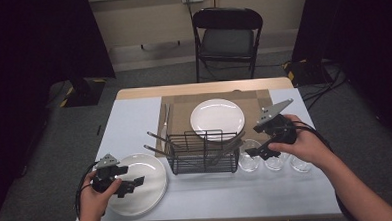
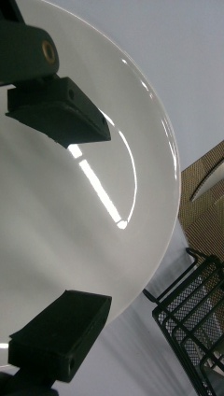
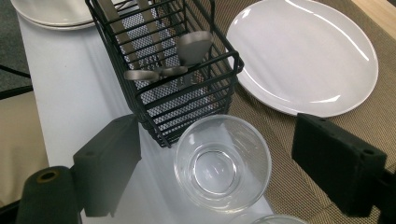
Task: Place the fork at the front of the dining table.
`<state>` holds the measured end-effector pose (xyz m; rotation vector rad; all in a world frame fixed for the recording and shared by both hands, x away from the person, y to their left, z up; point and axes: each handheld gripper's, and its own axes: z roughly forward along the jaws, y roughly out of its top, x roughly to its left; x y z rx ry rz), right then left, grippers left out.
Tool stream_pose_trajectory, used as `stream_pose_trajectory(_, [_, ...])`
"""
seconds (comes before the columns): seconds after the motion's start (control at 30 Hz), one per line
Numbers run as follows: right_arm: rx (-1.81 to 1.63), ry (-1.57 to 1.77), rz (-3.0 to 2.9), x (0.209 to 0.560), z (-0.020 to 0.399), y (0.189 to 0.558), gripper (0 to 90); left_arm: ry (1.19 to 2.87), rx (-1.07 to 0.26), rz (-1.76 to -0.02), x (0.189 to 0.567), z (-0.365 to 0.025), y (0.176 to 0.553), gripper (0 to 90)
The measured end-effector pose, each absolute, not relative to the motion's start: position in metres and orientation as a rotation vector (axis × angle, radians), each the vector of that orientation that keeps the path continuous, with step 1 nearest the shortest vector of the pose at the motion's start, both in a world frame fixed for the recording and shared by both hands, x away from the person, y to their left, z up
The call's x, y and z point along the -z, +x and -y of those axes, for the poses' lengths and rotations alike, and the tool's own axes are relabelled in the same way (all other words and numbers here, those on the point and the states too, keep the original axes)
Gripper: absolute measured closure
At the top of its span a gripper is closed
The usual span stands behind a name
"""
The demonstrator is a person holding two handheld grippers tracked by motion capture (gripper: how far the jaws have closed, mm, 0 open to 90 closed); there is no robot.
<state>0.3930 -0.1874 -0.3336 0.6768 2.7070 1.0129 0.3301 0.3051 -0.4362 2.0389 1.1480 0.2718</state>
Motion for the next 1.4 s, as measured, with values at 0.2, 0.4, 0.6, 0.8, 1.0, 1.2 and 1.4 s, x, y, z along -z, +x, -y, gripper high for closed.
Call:
stream_pose_trajectory(0.2, [-1.009,0.678,-2.696,0.328,0.189,0.394,14.9,2.050,-0.271,-1.145,0.437,-0.305,0.330,17.3])
stream_pose_trajectory(0.4, [-1.030,0.684,-2.672,0.318,0.192,0.395,15.8,2.051,-0.278,-1.145,0.437,-0.304,0.331,17.3])
stream_pose_trajectory(0.6, [-1.031,0.681,-2.658,0.310,0.193,0.397,18.5,2.044,-0.274,-1.151,0.437,-0.304,0.331,17.3])
stream_pose_trajectory(0.8, [-1.039,0.672,-2.651,0.303,0.191,0.399,20.9,2.063,-0.266,-1.142,0.439,-0.301,0.332,17.3])
stream_pose_trajectory(1.0, [-1.033,0.668,-2.656,0.296,0.189,0.401,24.9,2.065,-0.263,-1.142,0.439,-0.301,0.332,17.3])
stream_pose_trajectory(1.2, [-1.049,0.670,-2.669,0.292,0.187,0.403,29.6,2.063,-0.265,-1.143,0.439,-0.301,0.332,17.3])
stream_pose_trajectory(1.4, [-1.053,0.676,-2.696,0.293,0.183,0.404,32.8,2.069,-0.260,-1.141,0.440,-0.301,0.332,17.3])
